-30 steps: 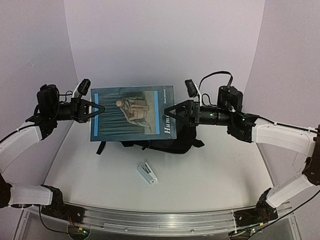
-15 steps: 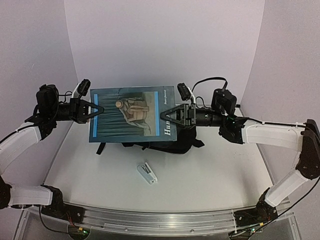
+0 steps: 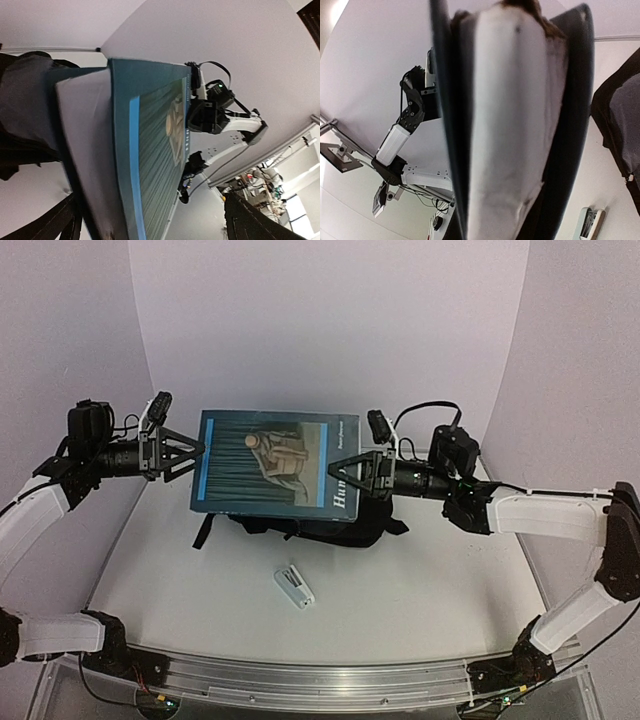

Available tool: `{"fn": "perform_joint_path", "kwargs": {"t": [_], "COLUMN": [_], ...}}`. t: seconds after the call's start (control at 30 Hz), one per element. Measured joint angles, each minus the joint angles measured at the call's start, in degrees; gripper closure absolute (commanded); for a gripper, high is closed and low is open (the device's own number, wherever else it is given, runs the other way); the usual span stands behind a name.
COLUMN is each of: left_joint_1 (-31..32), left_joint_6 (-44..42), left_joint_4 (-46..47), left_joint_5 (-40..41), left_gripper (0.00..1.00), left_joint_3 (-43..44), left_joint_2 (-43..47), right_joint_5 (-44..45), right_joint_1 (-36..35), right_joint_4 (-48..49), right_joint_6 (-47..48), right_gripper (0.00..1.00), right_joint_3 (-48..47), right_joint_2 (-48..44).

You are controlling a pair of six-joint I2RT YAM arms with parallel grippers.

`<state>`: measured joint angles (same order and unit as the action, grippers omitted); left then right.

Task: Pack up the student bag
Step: Place the book in the student bag.

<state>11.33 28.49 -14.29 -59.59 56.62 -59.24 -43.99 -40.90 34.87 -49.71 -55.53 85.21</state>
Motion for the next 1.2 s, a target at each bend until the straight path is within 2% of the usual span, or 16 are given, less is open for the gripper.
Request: {"fn": "perform_joint_path", "kwargs": {"t": [0.1, 0.3, 0.5, 0.63, 0.73, 0.83, 1.2], "left_joint_1": [0.0, 1.5, 5.3, 6.2, 6.3, 6.2, 6.3], "left_joint_6": [-1.6, -1.6, 1.0, 5.4, 8.5, 10.5, 11.9], "left_joint_4": [-2.7, -3.8, -3.3, 0.8, 4.1, 7.0, 11.0], "left_joint_5": [7.4, 17.4, 23.8, 24.1, 23.3, 22.5, 20.5], "left_gripper": [0.00, 0.00, 0.01, 0.06, 0.21, 0.31, 0.35], "left_joint_3": [0.9, 1.4, 2.7, 3.9, 5.1, 7.1, 15.3], "left_joint_2": [-0.3, -6.9, -18.2, -26.3, -31.6, -36.4, -48.2], "right_joint_5": [4.6, 15.3, 16.6, 16.4, 15.8, 14.7, 12.5], "right_joint_1": [4.6, 14.2, 23.5, 27.9, 28.4, 28.4, 28.4], "right_joint_4": [-3.7, -19.3, -29.7, -32.8, -34.0, -34.9, -35.6], "right_joint_6": [-0.2, 3.4, 5.0, 5.1, 5.1, 5.1, 4.0], "right_gripper": [1.00, 1.00, 1.00, 1.00, 1.00, 1.00, 1.00], "right_joint_3": [2.4, 2.2, 2.3, 3.2, 3.8, 4.3, 5.1], "right_joint_2": [-4.1, -10.7, -12.0, -12.5, -12.9, -13.9, -19.1]}}
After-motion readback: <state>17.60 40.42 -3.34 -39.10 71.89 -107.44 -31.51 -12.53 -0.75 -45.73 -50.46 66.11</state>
